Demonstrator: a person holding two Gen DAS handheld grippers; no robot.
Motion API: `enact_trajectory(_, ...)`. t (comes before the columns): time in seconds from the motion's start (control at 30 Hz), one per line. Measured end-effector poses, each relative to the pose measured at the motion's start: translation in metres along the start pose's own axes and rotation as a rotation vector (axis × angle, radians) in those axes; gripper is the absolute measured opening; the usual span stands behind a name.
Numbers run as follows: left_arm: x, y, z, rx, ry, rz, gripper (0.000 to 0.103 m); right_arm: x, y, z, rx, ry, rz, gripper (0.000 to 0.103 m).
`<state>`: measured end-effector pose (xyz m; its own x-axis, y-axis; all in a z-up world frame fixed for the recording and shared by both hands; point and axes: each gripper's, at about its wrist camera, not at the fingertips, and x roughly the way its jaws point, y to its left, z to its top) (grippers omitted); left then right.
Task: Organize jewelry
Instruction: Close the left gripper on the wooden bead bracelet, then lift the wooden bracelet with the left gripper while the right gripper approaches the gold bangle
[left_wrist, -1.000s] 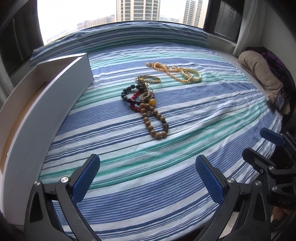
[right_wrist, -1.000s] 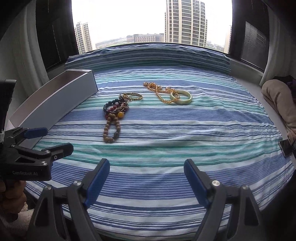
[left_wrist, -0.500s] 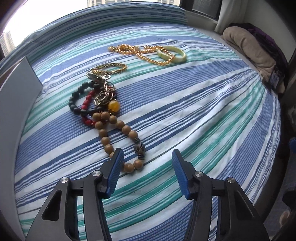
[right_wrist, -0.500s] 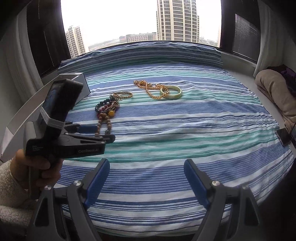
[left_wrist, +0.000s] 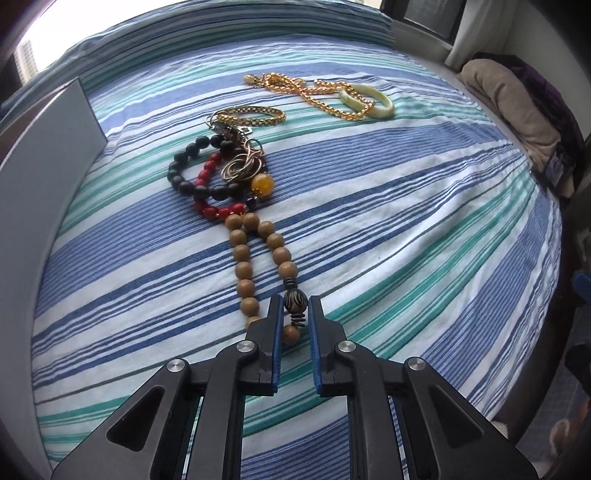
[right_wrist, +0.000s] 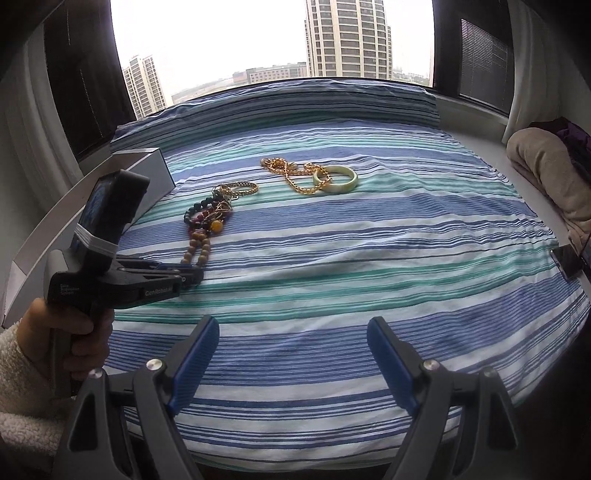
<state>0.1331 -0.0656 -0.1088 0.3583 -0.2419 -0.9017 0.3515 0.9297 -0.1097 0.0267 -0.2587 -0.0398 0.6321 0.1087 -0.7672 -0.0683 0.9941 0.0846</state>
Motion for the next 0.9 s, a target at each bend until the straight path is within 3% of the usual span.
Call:
enact_trajectory(0.13,-0.025,0.026,-0.022,-0.029,-0.011,0.037,0.011,0.005,0.002,0.006,-0.013,0.012,0.019,0.084)
enact_trajectory(0.23,-0.041,0.049,-0.039,-0.063,-0.017,0.068,0.011,0.014,0.006,0.024,-0.030,0.043,0.111,0.084)
enact_trajectory(0.37,-0.053,0.063,-0.056,-0.086,-0.023,0.071,0.011,0.047,0.009,0.065,-0.028,0.102,0.276,0.084)
enact_trajectory(0.5,-0.052,0.060,-0.064,-0.075,-0.030,0.059,0.012,0.103,0.028,0.116,-0.163,0.110,0.277,0.083)
enact_trajectory(0.57,-0.051,0.057,-0.065,-0.072,-0.039,0.052,0.012,0.129,0.046,0.136,-0.297,0.095,0.276,0.062)
enact_trajectory(0.6,-0.050,0.057,-0.065,-0.077,-0.041,0.049,0.012,0.142,0.055,0.143,-0.353,0.101,0.279,0.046)
enact_trajectory(0.63,-0.050,0.057,-0.066,-0.082,-0.042,0.044,0.013,0.154,0.064,0.150,-0.396,0.118,0.286,0.042)
enact_trajectory(0.8,-0.047,0.061,-0.068,-0.116,-0.046,0.038,0.013,0.187,0.107,0.162,-0.614,0.163,0.304,0.042)
enact_trajectory(0.9,-0.044,0.062,-0.070,-0.119,-0.037,0.028,0.014,0.193,0.120,0.161,-0.683,0.178,0.315,0.042)
